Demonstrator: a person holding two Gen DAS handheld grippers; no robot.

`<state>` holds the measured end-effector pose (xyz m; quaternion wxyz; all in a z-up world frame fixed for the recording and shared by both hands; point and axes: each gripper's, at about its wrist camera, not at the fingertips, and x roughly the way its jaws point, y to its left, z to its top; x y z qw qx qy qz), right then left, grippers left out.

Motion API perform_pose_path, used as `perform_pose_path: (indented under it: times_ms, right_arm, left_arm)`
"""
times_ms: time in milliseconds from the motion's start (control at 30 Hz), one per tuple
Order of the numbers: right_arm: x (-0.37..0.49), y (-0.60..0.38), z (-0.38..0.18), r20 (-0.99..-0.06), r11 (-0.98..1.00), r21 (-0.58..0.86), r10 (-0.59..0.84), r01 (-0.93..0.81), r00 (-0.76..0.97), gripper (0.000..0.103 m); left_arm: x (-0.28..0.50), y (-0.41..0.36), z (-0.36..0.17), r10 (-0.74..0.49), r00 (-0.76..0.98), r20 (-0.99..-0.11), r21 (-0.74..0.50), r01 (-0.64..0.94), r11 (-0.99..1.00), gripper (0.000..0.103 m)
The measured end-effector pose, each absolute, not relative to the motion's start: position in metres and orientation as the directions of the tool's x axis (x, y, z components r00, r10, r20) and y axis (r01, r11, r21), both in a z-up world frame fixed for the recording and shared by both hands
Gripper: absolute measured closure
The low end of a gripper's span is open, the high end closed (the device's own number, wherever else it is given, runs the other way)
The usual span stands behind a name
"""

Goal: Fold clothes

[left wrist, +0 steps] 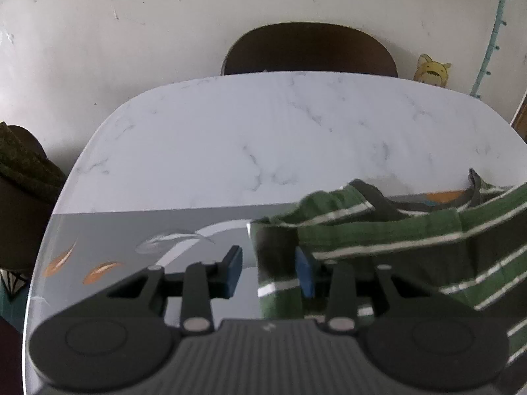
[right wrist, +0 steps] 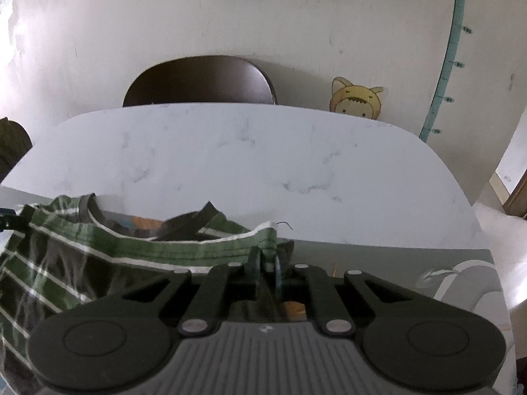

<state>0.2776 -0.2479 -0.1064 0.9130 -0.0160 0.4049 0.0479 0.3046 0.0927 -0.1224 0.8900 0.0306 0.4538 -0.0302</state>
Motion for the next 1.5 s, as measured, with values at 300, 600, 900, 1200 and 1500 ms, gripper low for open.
perform_pose_path:
  times_ms: [300,600,900,1200,1500]
  right_arm:
    - [0.278,-0.246,-0.112,-0.751,0.995,0.009,0.072,-0.099,0.656,0.096]
    - [0.277,-0.247,-0.116,-0.76,0.994,0.008,0.075,-0.105,0.646,0.096]
    - [0.278,-0.246,-0.118,-0.761,0.994,0.01,0.079,-0.109,0.644,0.096]
    - [0.276,-0.245,-0.114,-0.749,0.994,0.013,0.078,-0.104,0.657,0.096]
    - [0.273,-0.244,-0.105,-0.735,0.995,0.009,0.075,-0.101,0.673,0.096]
  left_arm:
    - [0.303,0.1,-0.133,-0.025,0.567,-0.823,0.025,0.081,0.996,0.053]
    - [0.312,0.1,-0.145,-0.042,0.557,-0.829,0.013,0.094,0.996,0.02]
    - [0.309,0.091,-0.147,-0.105,0.559,-0.823,-0.041,0.127,0.991,0.073]
    - [0.307,0.092,-0.136,-0.1,0.575,-0.812,-0.049,0.104,0.993,0.085]
    - [0.303,0.088,-0.119,-0.086,0.603,-0.793,-0.03,0.102,0.994,0.085]
